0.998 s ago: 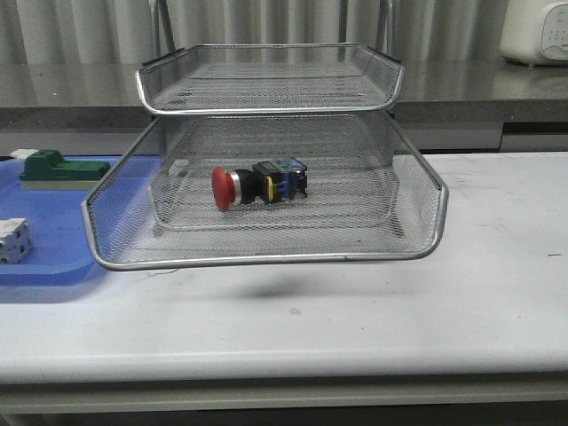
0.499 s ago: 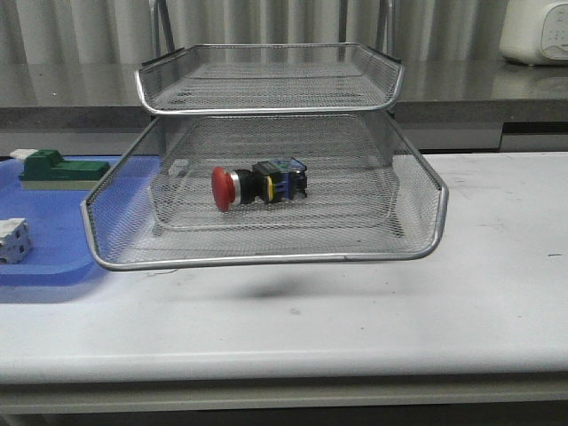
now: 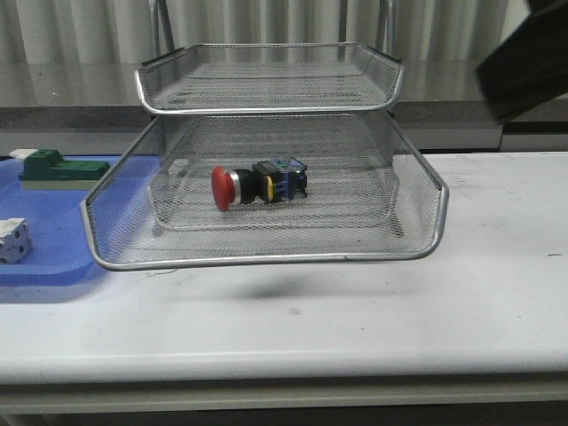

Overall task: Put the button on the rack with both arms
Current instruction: 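Push the middle mesh tray back into the rack with the right gripper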

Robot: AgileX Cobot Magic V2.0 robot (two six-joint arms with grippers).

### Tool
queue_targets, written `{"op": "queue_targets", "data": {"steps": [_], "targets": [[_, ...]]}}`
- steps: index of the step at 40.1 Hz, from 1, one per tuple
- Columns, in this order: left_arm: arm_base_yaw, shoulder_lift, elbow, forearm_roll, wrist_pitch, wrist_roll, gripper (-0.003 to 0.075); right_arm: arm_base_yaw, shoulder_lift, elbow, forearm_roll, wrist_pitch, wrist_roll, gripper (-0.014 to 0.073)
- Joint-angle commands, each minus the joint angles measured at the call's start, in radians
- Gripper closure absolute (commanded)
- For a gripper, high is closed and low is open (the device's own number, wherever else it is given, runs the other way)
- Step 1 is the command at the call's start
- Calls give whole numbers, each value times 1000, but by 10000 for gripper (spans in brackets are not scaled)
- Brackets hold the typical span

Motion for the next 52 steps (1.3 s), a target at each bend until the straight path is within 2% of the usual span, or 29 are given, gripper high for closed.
{"op": "queue_targets", "data": {"steps": [1,9,17,29,52], "targets": [[2,11,-25,-19,-74,-9,739,113,59,-47,16,-87,-3,653],[2,11,-25,-19,-74,-9,739,303,220,-62,16,-147,-3,653],[2,11,-25,-19,-74,-9,739,396,359,-62,37,-191,-3,653],[2,11,-25,-19,-74,-9,739,396,487,-100,57,-290,-3,653],[2,11,-25,-19,-74,-9,739,347,606,-249,39,-290,-3,653]]}}
